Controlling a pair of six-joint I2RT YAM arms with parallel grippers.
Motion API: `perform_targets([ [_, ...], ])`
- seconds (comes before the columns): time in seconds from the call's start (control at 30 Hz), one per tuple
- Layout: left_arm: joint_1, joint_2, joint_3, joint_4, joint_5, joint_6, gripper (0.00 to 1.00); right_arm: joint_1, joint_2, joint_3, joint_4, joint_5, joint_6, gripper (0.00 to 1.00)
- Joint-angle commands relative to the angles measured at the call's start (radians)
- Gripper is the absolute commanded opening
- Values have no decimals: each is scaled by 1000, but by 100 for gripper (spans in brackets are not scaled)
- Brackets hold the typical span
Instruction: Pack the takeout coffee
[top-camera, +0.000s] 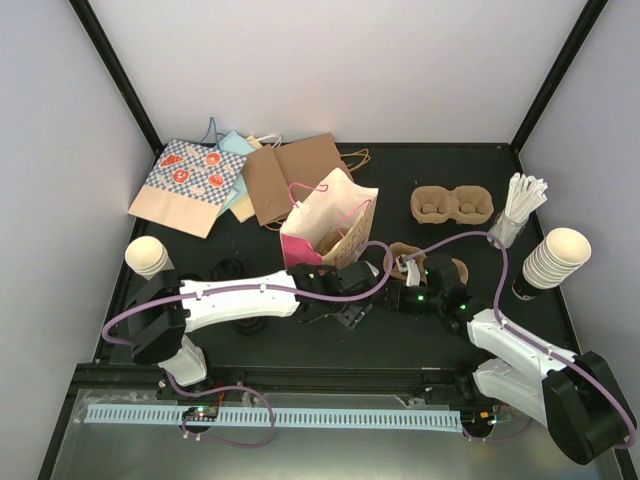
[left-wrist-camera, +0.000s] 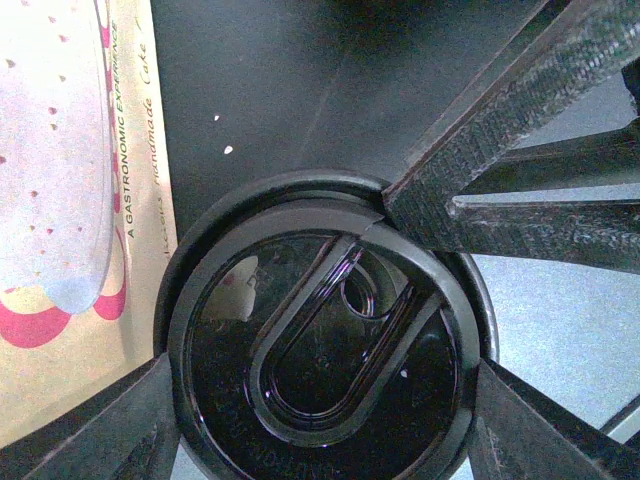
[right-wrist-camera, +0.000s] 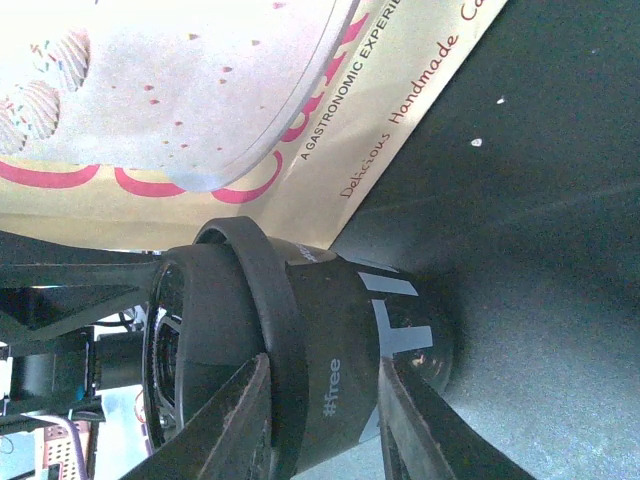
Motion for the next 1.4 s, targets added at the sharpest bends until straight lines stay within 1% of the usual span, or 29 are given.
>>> perform_targets([
  [0.0, -19, 100, -69, -67, 169, -1, 66, -2, 30, -6, -163, 102, -3, 32],
  [0.1, -19, 102, -69, -70, 169, -1, 67, -10, 15, -9, -118, 95, 7, 33],
  [0.5, -30, 115, -49, -76, 166, 1, 67, -29, 24, 6, -52, 111, -8, 34],
  [0.83, -31, 121, -34, -90, 151, -1, 67, -29, -158, 30, -90, 138, -73, 40],
  [1.0, -31, 129, -25, -93, 152, 1, 67, -30, -215, 84, -156, 229, -82, 41],
  [1.07, -31, 131, -22, -94, 154, 1, 67, -29, -230, 80, -134, 247, -66, 47],
  [1.13, -31, 131, -18, -95, 156, 3, 66, -29, -243, 50, -74, 227, -79, 57],
  [1.17, -31, 130, -17, -96, 155, 4, 66, -30, -247, 25, -51, 219, -91, 57],
  [1.27, -31, 129, -15, -98, 154, 6, 66, -29, -216, 36, -100, 230, -118, 55],
  [1.3, -31, 128, -15, -98, 155, 6, 66, -29, -197, 29, -81, 195, -121, 55],
  [1.37, -31, 128, -15, -96, 156, 6, 66, -29, -160, -6, 20, 114, -82, 55],
])
